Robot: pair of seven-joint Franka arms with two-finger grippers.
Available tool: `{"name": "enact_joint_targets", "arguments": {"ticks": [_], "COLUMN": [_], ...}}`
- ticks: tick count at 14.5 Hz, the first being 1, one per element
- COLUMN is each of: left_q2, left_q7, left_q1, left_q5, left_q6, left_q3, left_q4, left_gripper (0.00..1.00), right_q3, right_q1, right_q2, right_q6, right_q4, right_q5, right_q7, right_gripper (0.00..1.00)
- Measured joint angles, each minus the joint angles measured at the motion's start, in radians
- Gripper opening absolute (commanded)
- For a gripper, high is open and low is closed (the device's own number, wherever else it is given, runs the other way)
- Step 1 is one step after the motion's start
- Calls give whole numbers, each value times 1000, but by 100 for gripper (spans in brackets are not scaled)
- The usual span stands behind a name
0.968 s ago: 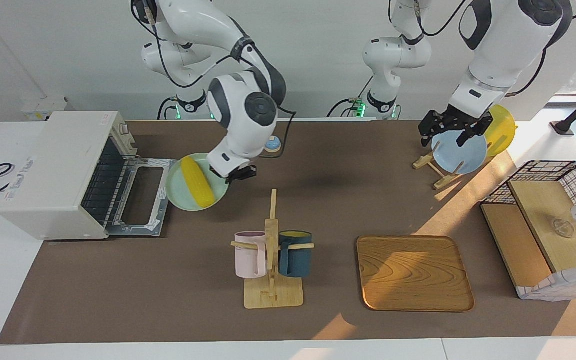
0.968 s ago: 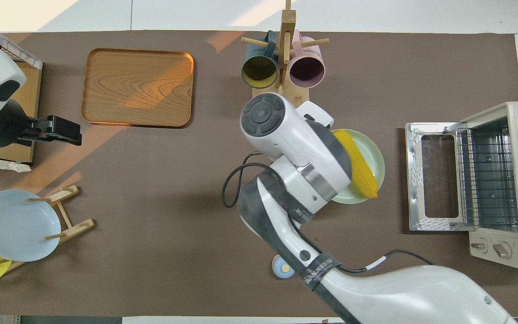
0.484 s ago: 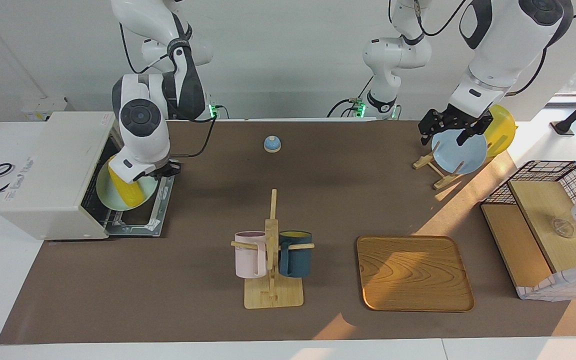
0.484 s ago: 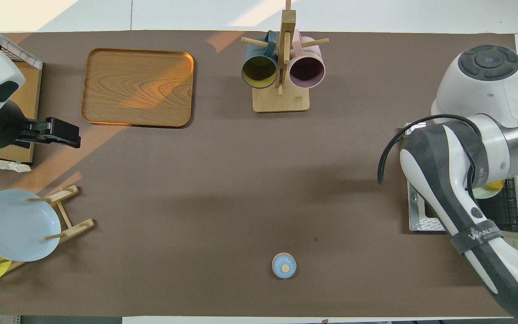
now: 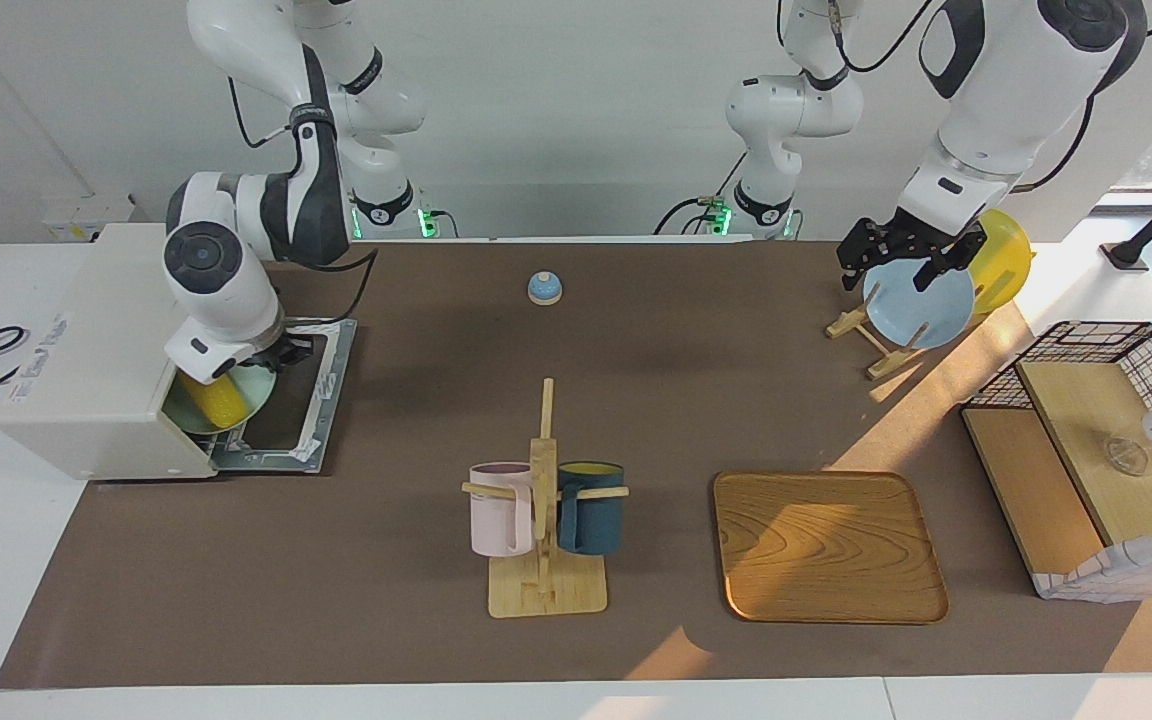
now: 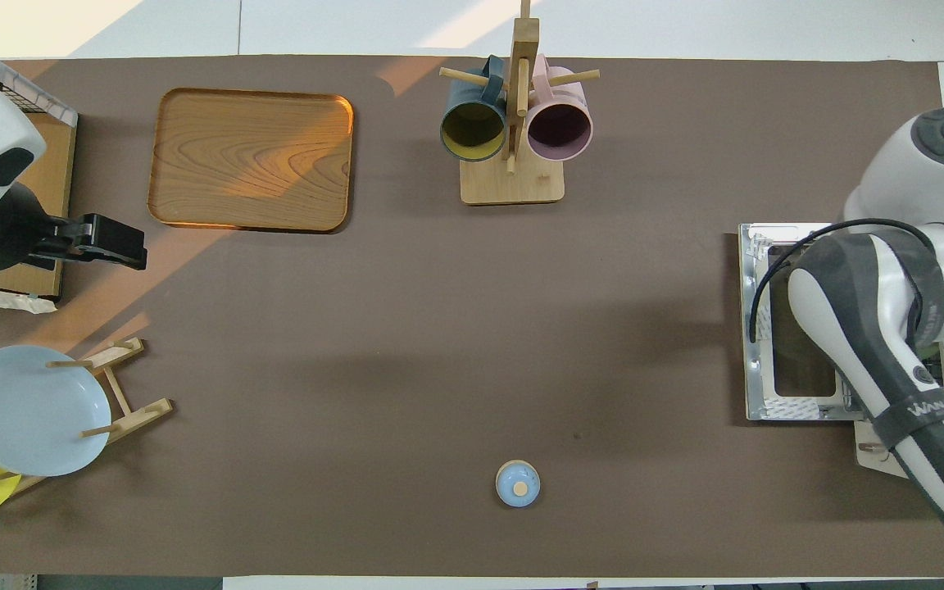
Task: Put corn in oven
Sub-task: 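Carry the corn with the right gripper into the open oven, then open the right gripper inside the oven and pull it back out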
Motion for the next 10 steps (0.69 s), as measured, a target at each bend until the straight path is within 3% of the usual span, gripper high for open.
{"name": "enact_joint_targets", "arguments": {"ticks": [2, 3, 4, 5, 10], "left_q2": [0, 0, 0, 0, 0], "left_q7": [0, 0, 0, 0, 0], "left_q1": [0, 0, 0, 0, 0], "left_q5": [0, 0, 0, 0, 0], "left_q6": [0, 0, 0, 0, 0], "left_q3": [1, 2, 3, 4, 5], "left_q4": [0, 0, 0, 0, 0], "left_gripper": [100, 100, 100, 100, 100], "right_q3": [0, 3, 6, 9, 11], "right_q1": [-14, -12, -12, -12, -10], "right_q2": [-20, -28, -35, -39, -40], "right_q6": [30, 34, 34, 34, 34], "right_q4": [-41, -51, -57, -64, -78], "right_q5": [0, 0, 0, 0, 0], "right_q7": [-7, -7, -7, -7, -7], "right_gripper": [0, 8, 28, 33, 35]}}
